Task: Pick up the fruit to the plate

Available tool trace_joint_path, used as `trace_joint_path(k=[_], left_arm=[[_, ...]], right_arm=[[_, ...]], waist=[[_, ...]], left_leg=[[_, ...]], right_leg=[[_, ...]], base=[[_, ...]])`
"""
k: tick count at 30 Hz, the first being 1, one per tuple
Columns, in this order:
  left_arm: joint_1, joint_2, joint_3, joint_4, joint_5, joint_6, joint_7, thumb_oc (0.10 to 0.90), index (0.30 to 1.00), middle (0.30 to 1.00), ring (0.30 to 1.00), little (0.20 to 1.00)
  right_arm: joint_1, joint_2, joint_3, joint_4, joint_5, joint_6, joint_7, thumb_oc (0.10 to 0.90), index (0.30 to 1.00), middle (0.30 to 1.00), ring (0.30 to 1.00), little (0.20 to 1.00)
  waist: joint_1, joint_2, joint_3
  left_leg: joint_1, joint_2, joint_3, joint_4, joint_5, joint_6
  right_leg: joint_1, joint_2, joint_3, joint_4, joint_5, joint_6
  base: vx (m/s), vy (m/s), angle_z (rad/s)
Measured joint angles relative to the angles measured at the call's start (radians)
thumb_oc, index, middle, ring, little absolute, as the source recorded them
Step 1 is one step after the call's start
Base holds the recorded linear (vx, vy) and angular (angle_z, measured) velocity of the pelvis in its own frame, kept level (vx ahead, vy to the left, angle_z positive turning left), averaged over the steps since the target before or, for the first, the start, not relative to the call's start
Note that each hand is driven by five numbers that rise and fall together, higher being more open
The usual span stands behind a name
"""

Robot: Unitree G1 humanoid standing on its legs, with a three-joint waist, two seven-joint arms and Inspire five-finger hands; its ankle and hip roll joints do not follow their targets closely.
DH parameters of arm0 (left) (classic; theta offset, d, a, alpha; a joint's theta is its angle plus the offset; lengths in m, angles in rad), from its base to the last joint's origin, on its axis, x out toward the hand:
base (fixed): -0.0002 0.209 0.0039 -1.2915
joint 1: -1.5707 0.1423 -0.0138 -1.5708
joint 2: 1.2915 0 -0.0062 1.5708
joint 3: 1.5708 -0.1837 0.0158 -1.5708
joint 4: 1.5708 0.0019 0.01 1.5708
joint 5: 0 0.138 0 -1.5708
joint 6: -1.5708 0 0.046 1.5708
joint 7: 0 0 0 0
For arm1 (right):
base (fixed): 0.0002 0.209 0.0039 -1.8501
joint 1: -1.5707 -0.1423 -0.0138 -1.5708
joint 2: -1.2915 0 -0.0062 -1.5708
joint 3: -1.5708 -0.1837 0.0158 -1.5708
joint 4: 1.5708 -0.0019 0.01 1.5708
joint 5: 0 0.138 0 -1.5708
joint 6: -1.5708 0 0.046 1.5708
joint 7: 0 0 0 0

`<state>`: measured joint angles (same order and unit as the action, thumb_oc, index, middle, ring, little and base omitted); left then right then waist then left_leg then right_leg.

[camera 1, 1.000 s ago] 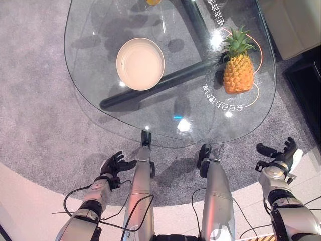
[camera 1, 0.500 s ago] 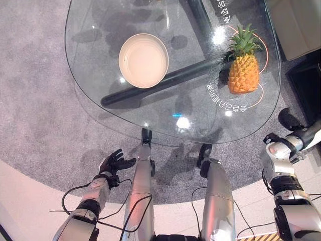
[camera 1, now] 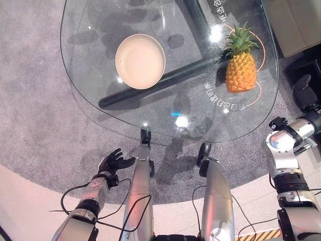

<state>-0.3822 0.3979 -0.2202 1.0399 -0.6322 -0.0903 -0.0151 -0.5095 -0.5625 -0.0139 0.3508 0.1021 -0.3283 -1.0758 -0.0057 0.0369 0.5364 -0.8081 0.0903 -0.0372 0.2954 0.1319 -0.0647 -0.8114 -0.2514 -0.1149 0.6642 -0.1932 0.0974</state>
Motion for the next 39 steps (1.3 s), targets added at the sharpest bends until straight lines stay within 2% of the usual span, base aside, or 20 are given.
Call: trace_joint_path(k=[6, 16, 22, 39], left_arm=[[0.018, -0.028, 0.005, -0.002, 0.001, -0.005, 0.001, 0.8, 0.9, 0.9, 0.9, 0.9], [0.035, -0.063, 0.005, -0.018, 0.004, -0.005, 0.002, 0.8, 0.9, 0.9, 0.9, 0.9], [0.035, -0.068, 0.005, -0.018, 0.006, -0.009, 0.002, 0.8, 0.9, 0.9, 0.9, 0.9], [0.035, -0.07, 0.005, -0.018, 0.015, -0.01, 0.002, 0.8, 0.9, 0.9, 0.9, 0.9]], right_arm=[[0.016, 0.014, 0.032, -0.11, -0.058, 0.017, 0.02, 0.8, 0.9, 0.9, 0.9, 0.9], [0.03, 0.056, 0.158, -0.178, -0.064, 0.1, 0.228, 0.8, 0.9, 0.9, 0.9, 0.9], [0.032, 0.061, 0.175, -0.178, -0.064, 0.124, 0.289, 0.8, 0.9, 0.9, 0.9, 0.9], [0.031, 0.065, 0.179, -0.178, -0.064, 0.161, 0.317, 0.8, 0.9, 0.9, 0.9, 0.9]], waist=[[-0.004, 0.0, 0.0], [-0.004, 0.0, 0.0], [0.0, 0.0, 0.0], [0.0, 0.001, -0.001]], left_leg=[[0.005, -0.002, 0.005, -0.008, 0.0, 0.0], [0.015, -0.002, 0.011, -0.019, 0.002, 0.0], [0.02, -0.002, 0.016, -0.025, 0.003, 0.0], [0.033, -0.005, 0.019, -0.037, 0.013, 0.002]], right_leg=[[0.0, -0.001, 0.006, -0.005, 0.002, 0.003], [0.001, -0.001, 0.011, -0.004, 0.002, 0.003], [0.002, -0.002, 0.012, -0.005, 0.002, 0.003], [0.006, -0.007, 0.014, 0.0, 0.002, 0.003]], base=[[0.0, 0.003, -0.01], [0.0, 0.0, 0.0], [0.0, 0.0, 0.0], [0.0, 0.0, 0.0]])
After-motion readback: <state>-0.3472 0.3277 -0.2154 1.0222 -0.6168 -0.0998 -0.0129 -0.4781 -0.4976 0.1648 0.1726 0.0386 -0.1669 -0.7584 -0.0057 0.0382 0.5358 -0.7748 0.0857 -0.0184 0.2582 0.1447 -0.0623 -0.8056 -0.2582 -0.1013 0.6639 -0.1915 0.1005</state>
